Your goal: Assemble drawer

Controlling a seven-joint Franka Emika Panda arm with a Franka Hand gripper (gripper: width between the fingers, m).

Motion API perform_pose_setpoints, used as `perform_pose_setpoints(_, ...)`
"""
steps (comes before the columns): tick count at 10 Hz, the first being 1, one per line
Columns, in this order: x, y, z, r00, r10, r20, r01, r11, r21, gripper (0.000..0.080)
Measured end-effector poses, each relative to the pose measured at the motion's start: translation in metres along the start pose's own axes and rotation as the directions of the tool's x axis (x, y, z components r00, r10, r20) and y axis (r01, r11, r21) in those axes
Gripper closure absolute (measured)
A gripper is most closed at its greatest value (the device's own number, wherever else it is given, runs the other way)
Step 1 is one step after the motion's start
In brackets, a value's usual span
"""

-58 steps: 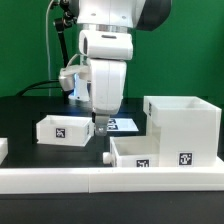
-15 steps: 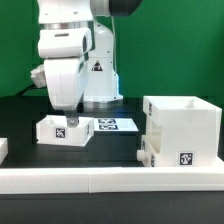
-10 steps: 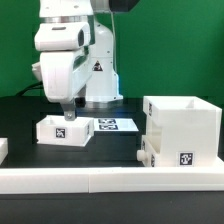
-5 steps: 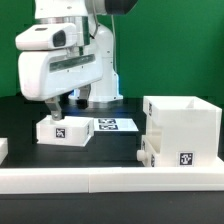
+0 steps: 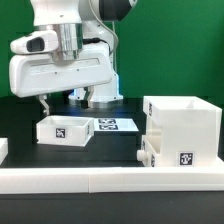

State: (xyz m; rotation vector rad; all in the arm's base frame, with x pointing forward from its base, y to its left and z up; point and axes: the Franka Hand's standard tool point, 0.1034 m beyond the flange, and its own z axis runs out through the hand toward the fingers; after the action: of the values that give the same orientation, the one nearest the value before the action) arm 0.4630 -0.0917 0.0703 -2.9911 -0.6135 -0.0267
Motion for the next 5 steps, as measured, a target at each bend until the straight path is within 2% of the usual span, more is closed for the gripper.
perform_pose_setpoints(4, 0.0009, -0.0025, 0.0006, 0.969, 0.247, -0.002, -0.247, 0.969, 0.004, 0.015)
perform_pose_setpoints(5, 0.0001, -0.0067, 0.0002, 0.935, 0.354, -0.018, -0.354, 0.935, -0.008, 0.015)
